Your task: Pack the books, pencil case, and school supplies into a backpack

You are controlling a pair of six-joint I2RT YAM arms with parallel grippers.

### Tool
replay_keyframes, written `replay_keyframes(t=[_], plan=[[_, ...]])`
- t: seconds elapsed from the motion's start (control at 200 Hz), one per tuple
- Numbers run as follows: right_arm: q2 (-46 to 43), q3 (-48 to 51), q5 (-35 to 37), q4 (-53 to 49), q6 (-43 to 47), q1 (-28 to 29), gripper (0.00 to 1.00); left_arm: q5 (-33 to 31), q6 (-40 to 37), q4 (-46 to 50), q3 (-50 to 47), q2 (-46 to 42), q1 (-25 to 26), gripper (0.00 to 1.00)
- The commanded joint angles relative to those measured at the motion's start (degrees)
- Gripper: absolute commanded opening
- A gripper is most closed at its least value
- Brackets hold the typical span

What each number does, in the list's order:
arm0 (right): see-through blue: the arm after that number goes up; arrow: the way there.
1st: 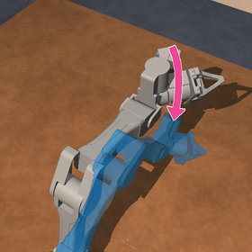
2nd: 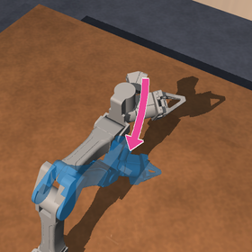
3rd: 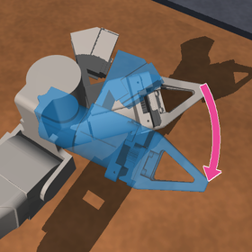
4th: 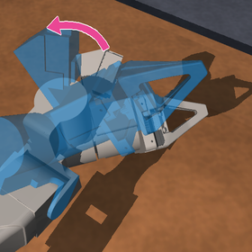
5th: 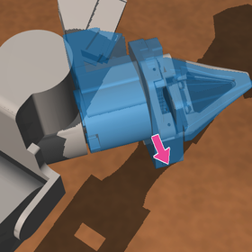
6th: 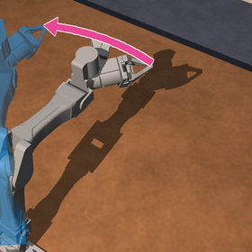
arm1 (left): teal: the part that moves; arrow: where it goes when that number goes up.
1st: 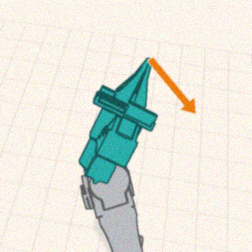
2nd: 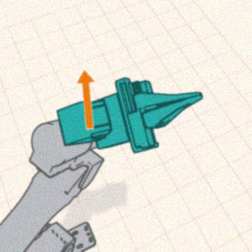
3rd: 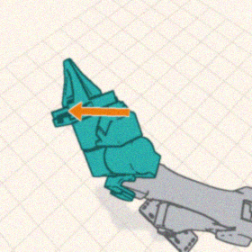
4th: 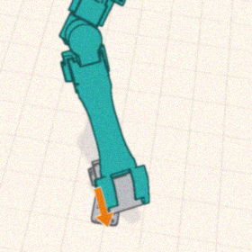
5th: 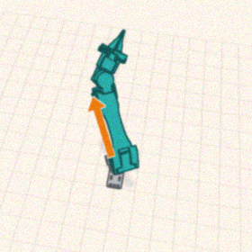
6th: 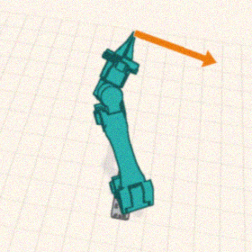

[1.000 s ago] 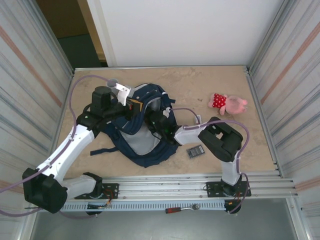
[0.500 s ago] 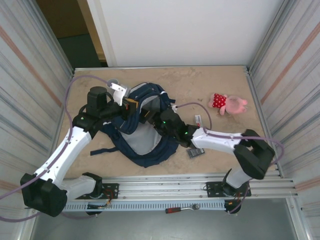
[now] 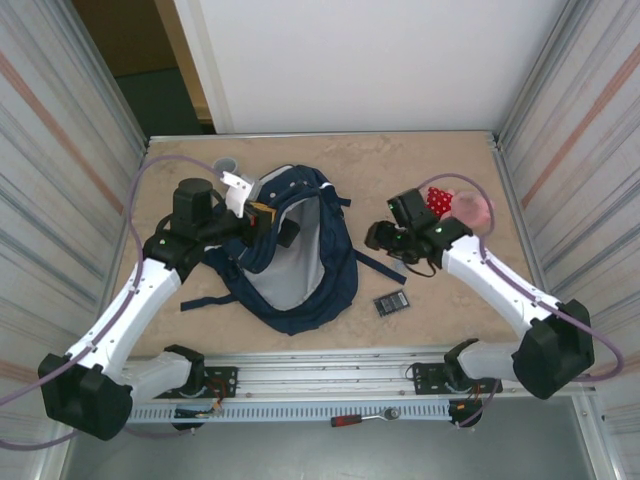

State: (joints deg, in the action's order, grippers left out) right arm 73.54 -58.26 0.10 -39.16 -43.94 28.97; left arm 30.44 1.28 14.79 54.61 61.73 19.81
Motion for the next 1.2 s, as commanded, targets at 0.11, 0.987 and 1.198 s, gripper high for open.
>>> replay_keyframes(t=[0.11,0.987,1.198], plan=[[11.51,-4.67,1.93,-16.26,21.44,-8.82,0.69,3.11,-1.42,-3.89,0.58,-2.86,-0.45,0.0],[36.3,-12.93,-5.34,-5.67,32.78,-14.11,0.51,2.34,-1.04,-3.41,0.42,-2.83,-0.43,0.0],[29.15,-8.92,-4.92,-5.05,31.29,-14.2,0.43,1.91,-0.87,-3.32,0.82,-2.98,-0.48,0.0]])
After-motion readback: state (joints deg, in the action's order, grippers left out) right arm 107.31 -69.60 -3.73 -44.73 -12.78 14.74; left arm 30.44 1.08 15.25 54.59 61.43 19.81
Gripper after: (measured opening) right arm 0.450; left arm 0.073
